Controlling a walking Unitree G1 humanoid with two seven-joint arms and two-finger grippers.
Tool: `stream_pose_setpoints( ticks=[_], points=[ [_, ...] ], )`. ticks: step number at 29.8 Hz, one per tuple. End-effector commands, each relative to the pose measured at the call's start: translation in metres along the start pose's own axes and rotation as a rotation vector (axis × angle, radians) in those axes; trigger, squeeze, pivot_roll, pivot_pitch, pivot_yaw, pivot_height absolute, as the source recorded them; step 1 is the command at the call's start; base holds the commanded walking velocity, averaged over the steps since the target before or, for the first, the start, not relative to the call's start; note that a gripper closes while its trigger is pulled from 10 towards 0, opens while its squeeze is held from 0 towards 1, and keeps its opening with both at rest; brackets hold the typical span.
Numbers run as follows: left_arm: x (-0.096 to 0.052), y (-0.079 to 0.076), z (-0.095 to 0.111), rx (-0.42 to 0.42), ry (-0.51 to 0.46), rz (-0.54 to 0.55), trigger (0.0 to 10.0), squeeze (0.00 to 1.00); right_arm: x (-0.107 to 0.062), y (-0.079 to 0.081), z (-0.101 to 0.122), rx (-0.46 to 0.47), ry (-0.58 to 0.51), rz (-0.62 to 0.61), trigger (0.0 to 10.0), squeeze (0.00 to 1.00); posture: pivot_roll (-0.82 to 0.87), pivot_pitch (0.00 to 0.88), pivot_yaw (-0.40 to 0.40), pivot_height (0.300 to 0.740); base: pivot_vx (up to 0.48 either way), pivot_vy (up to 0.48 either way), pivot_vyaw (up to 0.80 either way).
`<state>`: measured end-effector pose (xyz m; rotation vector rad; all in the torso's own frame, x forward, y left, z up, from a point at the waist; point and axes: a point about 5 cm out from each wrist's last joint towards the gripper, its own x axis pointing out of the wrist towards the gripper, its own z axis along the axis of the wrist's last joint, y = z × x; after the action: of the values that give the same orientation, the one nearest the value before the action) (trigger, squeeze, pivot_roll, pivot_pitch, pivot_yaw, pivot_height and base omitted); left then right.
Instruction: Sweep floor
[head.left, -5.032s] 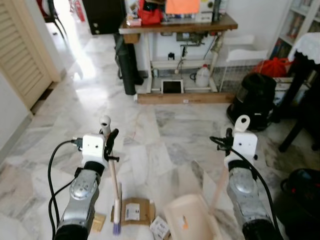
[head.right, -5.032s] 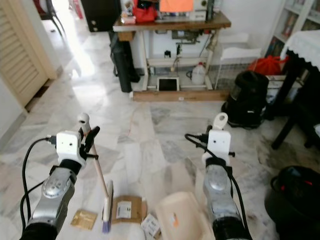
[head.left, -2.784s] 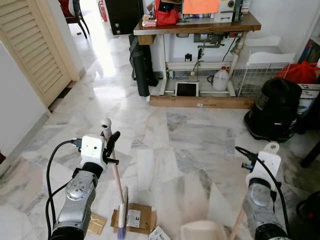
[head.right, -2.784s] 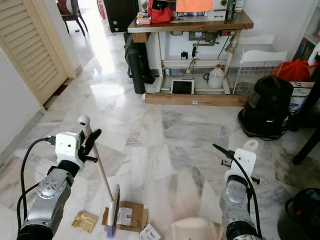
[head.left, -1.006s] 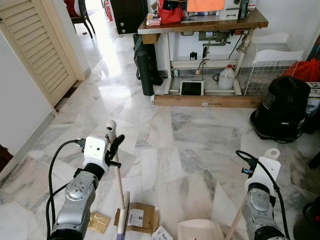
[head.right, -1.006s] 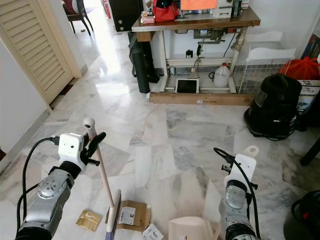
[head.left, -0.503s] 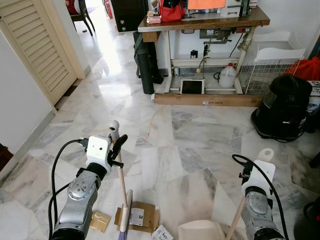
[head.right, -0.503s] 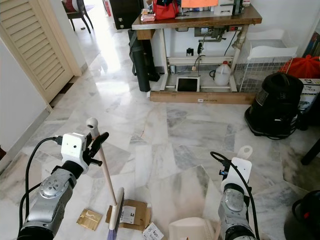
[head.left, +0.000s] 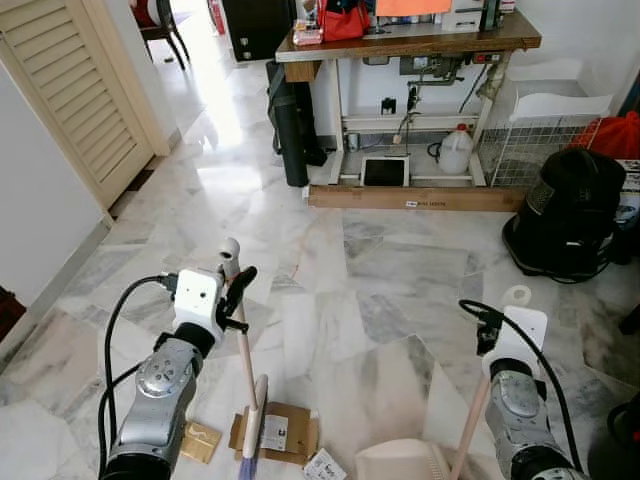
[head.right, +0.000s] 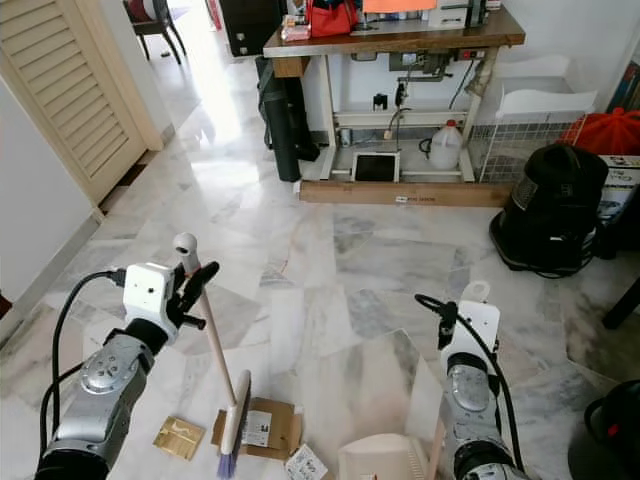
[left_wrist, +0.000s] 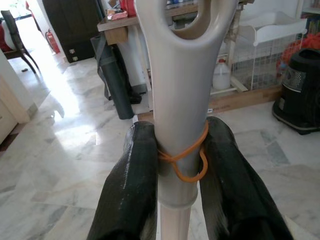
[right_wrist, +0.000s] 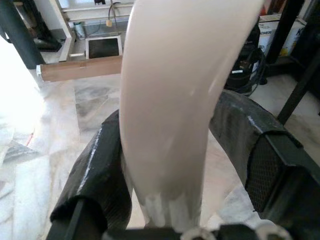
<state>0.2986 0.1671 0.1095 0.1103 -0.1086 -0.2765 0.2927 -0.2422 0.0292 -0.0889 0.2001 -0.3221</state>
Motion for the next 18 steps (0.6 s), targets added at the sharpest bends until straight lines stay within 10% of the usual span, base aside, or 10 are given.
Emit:
stream_pose_setpoints(
  ticks=[1, 18],
  points=[
    [0.004, 0.002, 0.007, -0.002, -0.024, -0.008, 10.0, 0.0, 0.006, -0.001, 0.011, 0.008, -0.028, 0.061, 10.0, 0.0, 0.07, 0.0, 0.115, 0.74, 0.0, 0.0, 0.0],
    [0.005, -0.001, 0.006, -0.009, -0.013, -0.032, 10.0, 0.0, 0.01, -0.013, 0.015, -0.013, -0.004, 0.161, 10.0, 0.0, 0.07, 0.0, 0.117, 0.74, 0.0, 0.0, 0.0]
  ],
)
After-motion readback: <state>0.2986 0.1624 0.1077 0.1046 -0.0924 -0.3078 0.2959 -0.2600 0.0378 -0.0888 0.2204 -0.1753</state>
